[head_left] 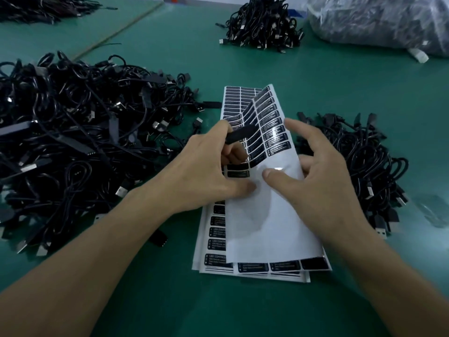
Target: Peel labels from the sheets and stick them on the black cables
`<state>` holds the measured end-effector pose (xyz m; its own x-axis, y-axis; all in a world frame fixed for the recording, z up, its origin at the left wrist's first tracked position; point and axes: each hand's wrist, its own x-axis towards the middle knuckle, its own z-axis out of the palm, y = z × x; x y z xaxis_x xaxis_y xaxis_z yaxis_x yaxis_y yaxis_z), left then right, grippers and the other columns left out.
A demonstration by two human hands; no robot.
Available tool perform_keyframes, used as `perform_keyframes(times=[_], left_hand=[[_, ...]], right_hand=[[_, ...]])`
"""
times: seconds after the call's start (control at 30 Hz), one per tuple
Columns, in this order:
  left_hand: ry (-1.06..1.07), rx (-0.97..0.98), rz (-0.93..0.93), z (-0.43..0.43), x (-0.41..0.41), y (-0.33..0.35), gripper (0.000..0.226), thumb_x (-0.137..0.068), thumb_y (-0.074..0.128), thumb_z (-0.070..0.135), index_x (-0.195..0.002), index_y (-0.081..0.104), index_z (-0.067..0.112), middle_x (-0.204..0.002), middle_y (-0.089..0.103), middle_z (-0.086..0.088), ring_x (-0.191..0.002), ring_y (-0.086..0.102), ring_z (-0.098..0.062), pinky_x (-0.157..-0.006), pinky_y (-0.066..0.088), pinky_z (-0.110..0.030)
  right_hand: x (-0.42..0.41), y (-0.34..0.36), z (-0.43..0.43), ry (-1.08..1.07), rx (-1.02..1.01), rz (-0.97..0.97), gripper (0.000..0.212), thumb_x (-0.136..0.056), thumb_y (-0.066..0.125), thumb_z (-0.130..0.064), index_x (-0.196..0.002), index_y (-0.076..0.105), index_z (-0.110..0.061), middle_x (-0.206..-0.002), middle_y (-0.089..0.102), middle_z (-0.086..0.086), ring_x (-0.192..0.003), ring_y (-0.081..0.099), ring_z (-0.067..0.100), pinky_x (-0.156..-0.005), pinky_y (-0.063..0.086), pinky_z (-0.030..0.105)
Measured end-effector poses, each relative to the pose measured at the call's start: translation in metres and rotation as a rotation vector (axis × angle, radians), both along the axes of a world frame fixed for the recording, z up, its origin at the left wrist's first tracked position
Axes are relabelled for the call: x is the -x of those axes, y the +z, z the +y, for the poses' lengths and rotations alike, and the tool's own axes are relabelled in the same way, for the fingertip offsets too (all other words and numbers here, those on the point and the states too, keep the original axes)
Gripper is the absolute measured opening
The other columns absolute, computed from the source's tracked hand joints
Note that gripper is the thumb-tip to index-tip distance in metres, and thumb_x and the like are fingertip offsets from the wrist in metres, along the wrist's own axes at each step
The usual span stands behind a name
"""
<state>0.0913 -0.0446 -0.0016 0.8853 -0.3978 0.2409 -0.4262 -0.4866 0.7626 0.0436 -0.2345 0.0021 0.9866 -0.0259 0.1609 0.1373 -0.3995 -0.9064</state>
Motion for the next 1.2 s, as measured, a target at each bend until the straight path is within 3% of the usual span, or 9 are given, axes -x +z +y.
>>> perform_keyframes(times=[0.27,0.33,0.4,0.47,0.57,0.63,0.77,0.9,1.2], left_hand=[[0.046,0.078,-0.069,-0.003,0.006,0.007,0.054,-0.063,0.089,0.054,-0.079,0.039,0.038,-0.091,0.070,0.017,-0.077,0.067,-0.006,-0.063,0.054,-0.026],[0.019,0.059,-0.043,-0.004,0.007,0.007,0.055,-0.063,0.089,0.054,-0.078,0.039,0.037,-0.091,0.071,0.017,-0.077,0.068,-0.005,-0.064,0.056,-0.027],[0.000,0.036,-0.033,-0.006,0.007,0.004,0.055,-0.063,0.090,0.051,-0.078,0.040,0.035,-0.089,0.072,0.014,-0.076,0.068,-0.006,-0.063,0.055,-0.025],[-0.012,0.030,-0.033,-0.006,0.007,0.002,0.053,-0.063,0.091,0.047,-0.080,0.044,0.029,-0.086,0.071,0.011,-0.073,0.066,-0.007,-0.059,0.052,-0.021],[-0.010,0.024,-0.076,-0.006,0.007,0.002,0.055,-0.064,0.091,0.044,-0.080,0.046,0.017,-0.080,0.067,0.011,-0.069,0.061,-0.006,-0.055,0.045,-0.013],[0.008,0.044,-0.110,-0.006,0.008,0.004,0.054,-0.065,0.090,0.044,-0.077,0.044,0.018,-0.079,0.067,0.011,-0.068,0.061,-0.004,-0.055,0.043,-0.011],[0.032,0.041,-0.143,-0.007,0.009,0.006,0.050,-0.068,0.091,0.038,-0.075,0.043,0.028,-0.081,0.072,0.010,-0.071,0.068,-0.008,-0.056,0.049,-0.016],[0.058,0.048,-0.154,-0.010,0.010,0.006,0.057,-0.071,0.090,0.033,-0.070,0.034,0.036,-0.081,0.074,0.010,-0.070,0.071,-0.016,-0.062,0.057,-0.041],[0.074,0.071,-0.150,-0.011,0.008,0.001,0.046,-0.072,0.083,0.010,-0.068,0.040,0.027,-0.068,0.071,0.018,-0.054,0.060,0.000,-0.051,0.043,-0.013]], right_hand=[[-0.001,0.003,-0.001,-0.049,-0.154,0.046,0.071,-0.088,0.059,-0.003,-0.126,0.049,-0.061,-0.084,0.060,0.030,-0.056,0.048,0.048,-0.045,0.045,0.054],[-0.003,0.000,-0.003,0.005,-0.058,0.058,0.070,-0.089,0.058,-0.006,-0.130,0.048,-0.062,-0.096,0.068,-0.002,-0.051,0.051,0.021,-0.047,0.044,0.034],[-0.005,-0.003,-0.001,0.076,0.011,0.078,0.061,-0.088,0.064,-0.014,-0.121,0.054,-0.065,-0.123,0.061,-0.028,-0.070,0.055,-0.005,-0.066,0.047,0.015],[-0.007,-0.003,0.002,0.077,0.016,0.090,0.052,-0.086,0.071,-0.019,-0.101,0.060,-0.067,-0.117,0.054,-0.043,-0.095,0.057,-0.012,-0.085,0.042,0.008],[-0.008,-0.004,0.004,0.058,-0.024,0.084,0.052,-0.087,0.072,-0.012,-0.097,0.063,-0.063,-0.104,0.053,-0.051,-0.114,0.043,-0.028,-0.087,0.033,-0.001],[-0.007,-0.005,0.002,0.056,-0.104,0.072,0.052,-0.087,0.072,-0.009,-0.107,0.068,-0.056,-0.112,0.057,-0.045,-0.121,0.046,-0.019,-0.098,0.039,0.010],[-0.005,-0.004,0.001,0.018,-0.229,0.099,0.053,-0.086,0.072,-0.004,-0.111,0.069,-0.051,-0.130,0.065,-0.001,-0.129,0.055,0.028,-0.107,0.044,0.055],[-0.004,-0.004,0.003,0.006,-0.262,0.111,0.047,-0.086,0.072,-0.004,-0.105,0.071,-0.047,-0.129,0.064,0.000,-0.127,0.056,0.029,-0.104,0.047,0.054],[-0.003,-0.007,0.004,-0.014,-0.251,0.114,0.043,-0.088,0.072,-0.007,-0.104,0.070,-0.046,-0.124,0.064,-0.012,-0.121,0.060,0.025,-0.098,0.052,0.051]])
